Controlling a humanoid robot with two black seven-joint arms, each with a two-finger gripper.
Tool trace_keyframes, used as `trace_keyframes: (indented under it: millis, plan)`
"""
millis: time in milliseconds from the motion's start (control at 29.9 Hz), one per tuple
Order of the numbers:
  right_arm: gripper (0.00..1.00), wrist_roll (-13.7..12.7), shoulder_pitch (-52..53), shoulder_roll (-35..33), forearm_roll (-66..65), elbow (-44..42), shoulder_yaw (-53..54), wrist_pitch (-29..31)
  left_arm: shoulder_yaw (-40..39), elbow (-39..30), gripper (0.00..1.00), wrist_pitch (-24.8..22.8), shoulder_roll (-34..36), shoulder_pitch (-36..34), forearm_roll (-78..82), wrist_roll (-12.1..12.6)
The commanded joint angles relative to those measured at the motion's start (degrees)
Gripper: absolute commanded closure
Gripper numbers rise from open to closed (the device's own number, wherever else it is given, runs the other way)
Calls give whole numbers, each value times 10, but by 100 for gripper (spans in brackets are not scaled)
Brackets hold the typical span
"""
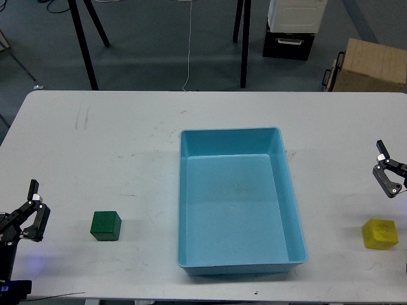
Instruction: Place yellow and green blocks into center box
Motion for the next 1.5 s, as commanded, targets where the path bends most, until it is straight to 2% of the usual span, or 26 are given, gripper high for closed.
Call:
trace_keyframes:
  millis: [0, 167, 334, 468, 568, 668, 835, 1102, 1303, 1470]
  plan:
    - [0, -42, 123, -88, -47, -26, -86, -39, 0, 4, 0, 0, 0, -4, 1, 1]
    - [0, -88, 283, -173, -105, -52, -230, -83, 1, 17, 0, 0, 0, -10, 2, 1]
    - [0, -111, 435, -222, -152, -52, -400, -97, 2, 20, 0, 0, 0, -17, 3, 2]
    - [0, -147, 550, -234, -195, -52, -524, -89, 2, 26, 0, 0, 0, -24, 3, 2]
    - [0, -156, 623, -234, -264, -51, -614, -81, 2, 29, 0, 0, 0, -27, 3, 3]
    - [0, -157, 677, -234, -355, -51, -699, -44, 2, 29, 0, 0, 0, -28, 3, 4]
    - [0, -158, 683, -254, -478, -49, -738, 4, 1, 32, 0, 0, 0, -28, 3, 4]
    - [0, -161, 646, -301, -635, -24, -789, 5, 2, 36, 0, 0, 0, -26, 3, 6]
    - [0, -168, 597, -297, -639, -19, -782, 5, 2, 40, 0, 0, 0, -26, 3, 7]
    - [0, -188, 559, -286, -640, 1, -781, 5, 2, 46, 0, 0, 0, -27, 3, 8]
